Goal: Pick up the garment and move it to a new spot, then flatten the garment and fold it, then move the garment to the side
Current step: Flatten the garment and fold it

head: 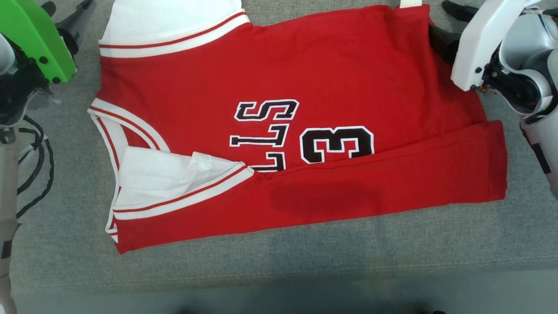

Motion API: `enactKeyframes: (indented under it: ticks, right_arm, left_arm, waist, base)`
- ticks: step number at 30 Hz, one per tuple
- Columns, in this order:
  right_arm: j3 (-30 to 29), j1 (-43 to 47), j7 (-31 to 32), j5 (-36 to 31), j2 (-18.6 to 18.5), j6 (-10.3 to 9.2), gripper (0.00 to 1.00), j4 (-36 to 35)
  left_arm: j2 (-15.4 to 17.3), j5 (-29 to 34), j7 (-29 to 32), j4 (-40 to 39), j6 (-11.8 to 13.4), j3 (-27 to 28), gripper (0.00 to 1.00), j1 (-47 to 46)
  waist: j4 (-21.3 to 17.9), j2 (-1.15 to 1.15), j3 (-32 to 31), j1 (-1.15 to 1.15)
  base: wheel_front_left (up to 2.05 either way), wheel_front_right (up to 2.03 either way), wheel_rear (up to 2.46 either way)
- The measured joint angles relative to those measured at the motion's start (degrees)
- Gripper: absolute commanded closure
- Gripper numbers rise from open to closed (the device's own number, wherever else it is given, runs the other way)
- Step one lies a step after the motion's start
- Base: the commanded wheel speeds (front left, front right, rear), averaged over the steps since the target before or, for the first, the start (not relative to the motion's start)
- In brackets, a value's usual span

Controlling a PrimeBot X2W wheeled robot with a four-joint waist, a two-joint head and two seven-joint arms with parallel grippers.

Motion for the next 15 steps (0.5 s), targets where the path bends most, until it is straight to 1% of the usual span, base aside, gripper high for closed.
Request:
enactKeyframes:
  ticks: [6, 9, 15]
  right_arm:
    - [1.71, -0.52, -1.63, -0.29, 2.23, 0.91, 0.0, 3.47]
    - [2.65, -0.5, -1.78, 0.15, 3.59, 1.43, 0.0, 5.2]
    - [3.2, -0.49, -2.37, 0.38, 3.79, 1.9, 0.0, 6.51]
  left_arm:
    - [-0.93, 0.58, -2.1, 4.68, -0.19, -0.77, 0.0, -0.01]
    - [-1.0, 0.58, -2.65, 6.81, -0.87, -0.79, 0.0, -0.01]
    - [-1.01, 0.57, -2.94, 8.32, -1.37, -0.87, 0.0, -0.24]
  waist:
    - [-0.97, 0.0, -1.5, 0.0]
    - [-1.67, 0.0, -2.9, 0.0]
    - [-2.58, 0.0, -4.05, 0.0]
  base:
    - [0.0, 0.0, 0.0]
    - [0.0, 0.0, 0.0]
    - [0.0, 0.0, 0.0]
